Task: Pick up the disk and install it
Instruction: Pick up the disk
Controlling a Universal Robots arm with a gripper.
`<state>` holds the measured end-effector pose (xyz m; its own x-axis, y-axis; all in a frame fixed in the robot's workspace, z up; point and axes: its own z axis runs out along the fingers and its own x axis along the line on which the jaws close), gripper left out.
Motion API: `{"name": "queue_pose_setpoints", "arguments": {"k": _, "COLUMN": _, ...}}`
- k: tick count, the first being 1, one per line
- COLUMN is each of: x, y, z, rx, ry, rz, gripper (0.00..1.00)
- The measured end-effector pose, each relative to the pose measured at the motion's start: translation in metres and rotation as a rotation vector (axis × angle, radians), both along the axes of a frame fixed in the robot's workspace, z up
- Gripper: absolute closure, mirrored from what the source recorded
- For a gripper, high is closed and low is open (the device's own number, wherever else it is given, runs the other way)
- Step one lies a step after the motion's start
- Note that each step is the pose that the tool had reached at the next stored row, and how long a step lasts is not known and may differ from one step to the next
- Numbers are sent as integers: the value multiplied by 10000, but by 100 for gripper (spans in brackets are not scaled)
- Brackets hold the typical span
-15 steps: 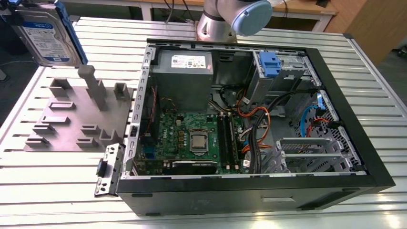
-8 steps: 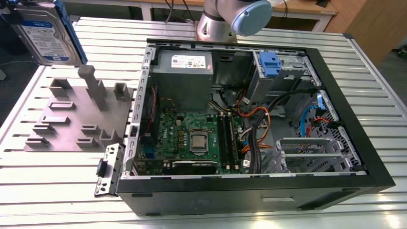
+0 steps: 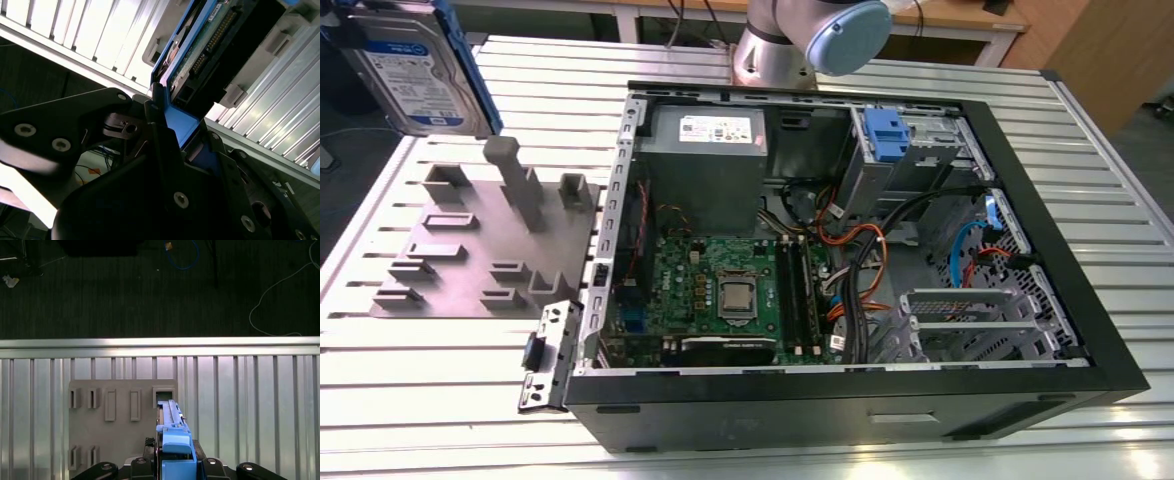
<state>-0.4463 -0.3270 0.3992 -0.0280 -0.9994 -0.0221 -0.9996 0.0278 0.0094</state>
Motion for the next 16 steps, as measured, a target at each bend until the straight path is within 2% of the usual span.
{"name": "queue_pose_setpoints", "arguments": {"k": 16, "x": 0, "y": 0, "z": 39, "rx": 0, "ry": 1, "rz": 0, "gripper": 64}}
